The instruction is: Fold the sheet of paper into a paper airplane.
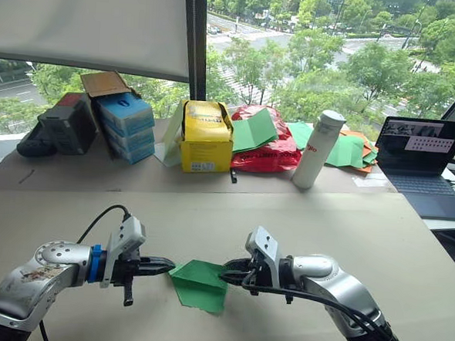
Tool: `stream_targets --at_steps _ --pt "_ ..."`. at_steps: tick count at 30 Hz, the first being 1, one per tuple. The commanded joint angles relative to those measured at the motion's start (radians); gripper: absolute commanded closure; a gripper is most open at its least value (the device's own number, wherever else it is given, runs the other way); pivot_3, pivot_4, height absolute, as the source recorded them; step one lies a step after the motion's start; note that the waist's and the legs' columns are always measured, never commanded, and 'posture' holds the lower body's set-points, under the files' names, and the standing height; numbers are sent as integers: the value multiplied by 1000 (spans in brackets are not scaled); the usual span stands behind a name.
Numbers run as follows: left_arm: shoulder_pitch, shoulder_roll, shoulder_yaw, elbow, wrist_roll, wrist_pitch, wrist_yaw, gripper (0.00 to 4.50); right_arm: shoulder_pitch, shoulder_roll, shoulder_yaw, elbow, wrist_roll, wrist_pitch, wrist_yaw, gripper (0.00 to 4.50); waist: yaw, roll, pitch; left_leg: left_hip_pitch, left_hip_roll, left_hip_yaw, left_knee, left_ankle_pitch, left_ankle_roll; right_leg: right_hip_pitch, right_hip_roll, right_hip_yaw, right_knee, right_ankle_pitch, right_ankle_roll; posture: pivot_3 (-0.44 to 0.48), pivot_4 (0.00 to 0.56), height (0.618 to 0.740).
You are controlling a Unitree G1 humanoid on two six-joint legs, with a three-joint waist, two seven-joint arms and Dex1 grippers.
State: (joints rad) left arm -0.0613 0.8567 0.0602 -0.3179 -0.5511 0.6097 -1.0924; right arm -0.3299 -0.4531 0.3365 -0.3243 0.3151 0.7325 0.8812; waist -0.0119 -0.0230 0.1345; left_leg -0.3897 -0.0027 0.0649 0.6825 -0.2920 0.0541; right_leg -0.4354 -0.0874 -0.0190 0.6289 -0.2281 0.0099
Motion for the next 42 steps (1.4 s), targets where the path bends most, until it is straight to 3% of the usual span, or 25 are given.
stream_targets --at_steps 1,9,12,16,20,29,33,34,36,42 --pt "-6 -2 8 -30 1 -20 6 4500 -1 8 -2 -34 22 -7 -4 4456 0 0 0 0 0 0 0 0 0 0 0 0 0 0 0 0 150 740" --pt "-57 -34 34 2 -29 -5 36 4500 -23 13 -11 -50 5 -79 -19 4456 4 0 0 0 0 0 2 0 0 1 5 0 1 0 0 0 150 740" --pt "-113 -69 59 48 -46 8 64 4500 -78 27 -47 -66 -44 -231 -47 4456 3 0 0 0 0 0 3 0 0 1 7 0 1 1 1 0 150 740" --pt "-174 -91 83 104 -52 11 93 4500 -143 -44 -32 -88 -225 -508 -74 4456 1 0 0 0 0 0 5 1 -1 1 10 -1 3 1 1 0 150 740" --pt "-159 -74 89 97 -60 17 80 4500 -92 -128 10 -99 -402 -748 -106 4456 4 -1 0 0 0 1 6 5 -8 1 10 -1 2 1 2 0 150 740" --pt "-171 -78 83 89 -67 32 87 4500 -9 -199 160 255 -769 -1236 -284 4456 0 -2 1 0 0 4 12 4 -6 2 10 2 2 2 4 0 150 740" --pt "-173 -76 79 89 -63 32 87 4500 -3 -189 161 276 -708 -1243 -227 4456 0 -2 1 1 1 4 12 4 -7 3 11 4 3 2 4 0 150 740" --pt "-172 -76 80 87 -63 33 88 4500 3 -182 151 267 -679 -1206 -207 4196 0 -2 1 1 1 3 13 4 -7 3 11 4 3 2 4 0 150 740" --pt "-164 -79 77 76 -63 35 93 4500 10 -168 117 192 -547 -1074 -130 3571 0 -2 1 1 1 3 13 4 -6 4 10 4 3 2 4 0 150 740" --pt "-153 -80 68 71 -55 33 94 4500 -31 -144 34 -63 -198 -631 28 3571 2 -2 1 2 2 1 13 1 -1 7 9 5 2 2 4 0 150 740"
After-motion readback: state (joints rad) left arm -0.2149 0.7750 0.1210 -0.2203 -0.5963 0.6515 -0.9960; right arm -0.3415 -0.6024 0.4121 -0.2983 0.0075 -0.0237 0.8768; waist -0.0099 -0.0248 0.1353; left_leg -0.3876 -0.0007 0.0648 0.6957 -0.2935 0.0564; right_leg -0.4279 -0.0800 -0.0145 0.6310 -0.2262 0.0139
